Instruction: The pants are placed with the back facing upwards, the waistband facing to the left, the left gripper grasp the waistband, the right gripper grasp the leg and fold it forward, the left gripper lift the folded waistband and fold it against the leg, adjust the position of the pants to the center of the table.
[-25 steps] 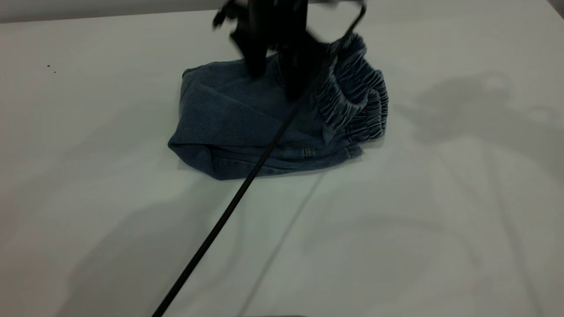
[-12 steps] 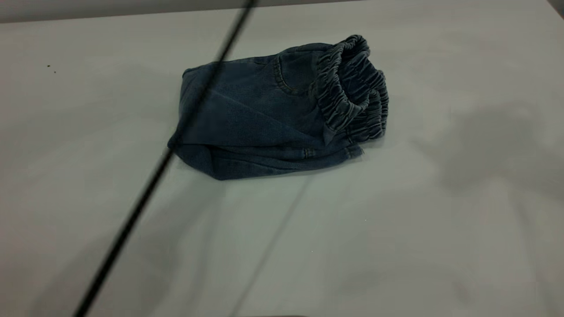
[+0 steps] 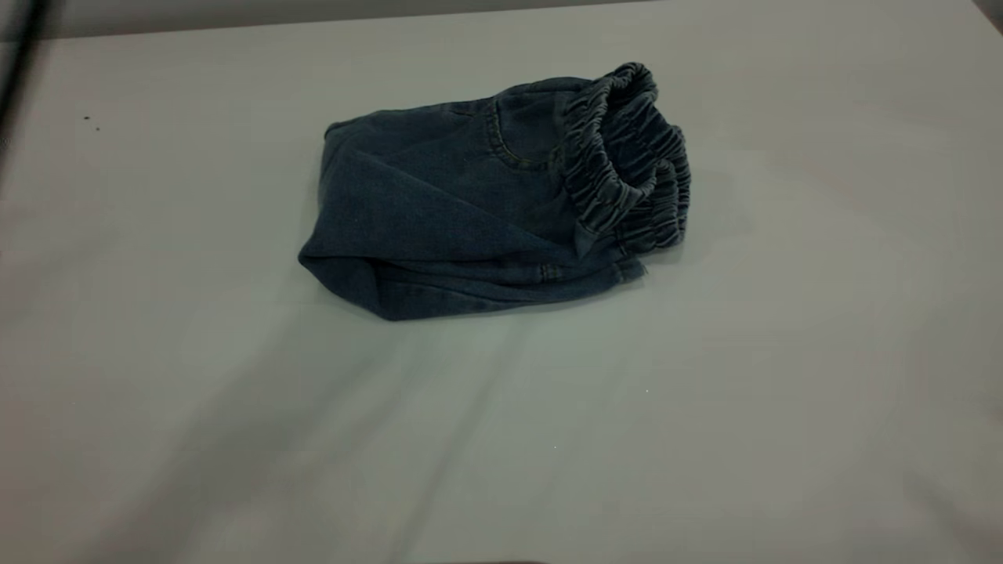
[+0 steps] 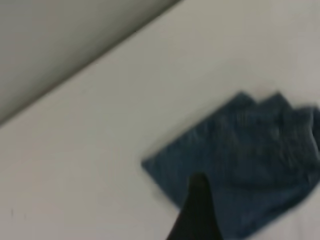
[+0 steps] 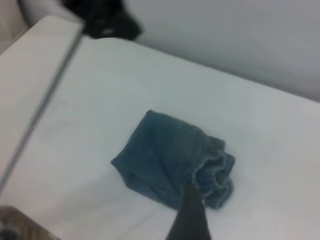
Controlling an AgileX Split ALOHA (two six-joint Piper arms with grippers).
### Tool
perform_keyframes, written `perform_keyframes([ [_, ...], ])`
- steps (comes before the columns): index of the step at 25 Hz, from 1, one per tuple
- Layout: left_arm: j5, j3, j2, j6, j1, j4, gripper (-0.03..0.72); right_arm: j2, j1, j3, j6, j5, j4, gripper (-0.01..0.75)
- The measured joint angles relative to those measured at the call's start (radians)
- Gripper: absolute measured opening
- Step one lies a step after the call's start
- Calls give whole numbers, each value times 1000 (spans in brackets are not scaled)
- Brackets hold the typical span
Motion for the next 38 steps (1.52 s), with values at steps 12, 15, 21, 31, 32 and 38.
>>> perform_keyframes([
  [12, 0, 753, -740, -57, 0, 0, 549, -494, 0, 440, 14, 13, -76, 514],
  [15, 0, 883, -948, -57, 0, 0, 549, -609, 0, 534, 19, 13, -112, 514],
  [21, 0, 1107, -1250, -57, 0, 0, 549, -787, 0, 743, 26, -6, -164, 514],
  [31, 0, 1364, -1489, -57, 0, 0, 549, -886, 0, 979, 62, -100, -252, 514],
  [32, 0, 1381, -1500, -57, -1, 0, 549, -886, 0, 984, 62, -105, -253, 514],
  [38, -6, 1450, -1520, -64, -1, -24, 549, -886, 0, 985, 63, -113, -254, 514],
])
